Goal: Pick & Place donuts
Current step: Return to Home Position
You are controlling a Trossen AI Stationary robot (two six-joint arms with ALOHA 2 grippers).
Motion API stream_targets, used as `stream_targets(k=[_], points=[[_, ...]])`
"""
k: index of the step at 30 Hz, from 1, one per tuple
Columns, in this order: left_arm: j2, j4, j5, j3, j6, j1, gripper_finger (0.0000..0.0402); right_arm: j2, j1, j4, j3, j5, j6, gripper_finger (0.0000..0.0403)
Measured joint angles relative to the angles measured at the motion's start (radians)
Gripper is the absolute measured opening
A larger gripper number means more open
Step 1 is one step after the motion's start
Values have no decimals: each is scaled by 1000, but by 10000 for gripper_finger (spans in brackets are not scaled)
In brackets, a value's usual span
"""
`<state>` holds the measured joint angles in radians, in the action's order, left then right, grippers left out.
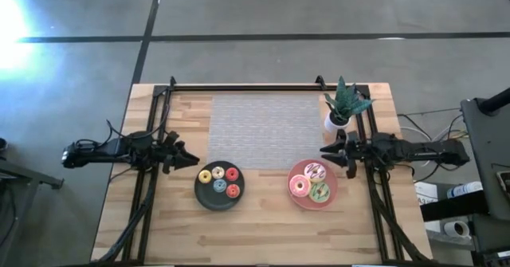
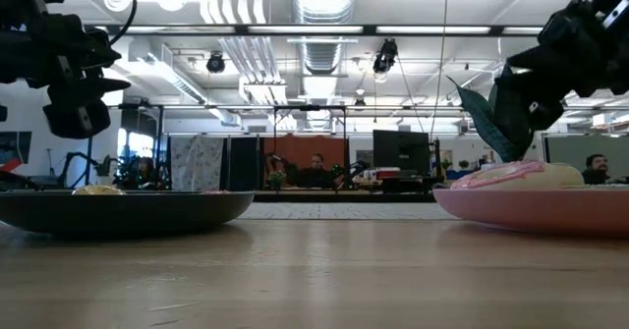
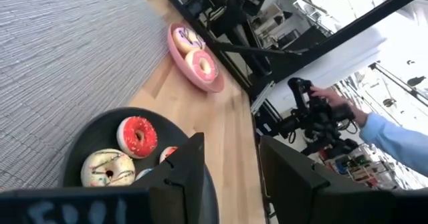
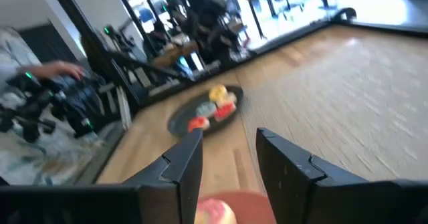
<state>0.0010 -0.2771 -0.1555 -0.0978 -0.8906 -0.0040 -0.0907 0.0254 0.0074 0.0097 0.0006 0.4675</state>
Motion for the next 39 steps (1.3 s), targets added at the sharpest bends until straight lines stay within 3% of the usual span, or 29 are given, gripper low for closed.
stream_targets(k=[5,23,34,37,39], points=[[0,0,0,2,0,0,119,91,0,3,0,0,0,132],[0,4,0,7,0,0,119,75,0,23,0,2,0,132],[0,202,1,49,1,0,119,75,0,23,0,2,0,132],[-1,209,-34,50,62,0,119,75,0,23,0,2,0,132],[-1,257,-47,63,211,-1,119,76,0,23,0,2,0,132]])
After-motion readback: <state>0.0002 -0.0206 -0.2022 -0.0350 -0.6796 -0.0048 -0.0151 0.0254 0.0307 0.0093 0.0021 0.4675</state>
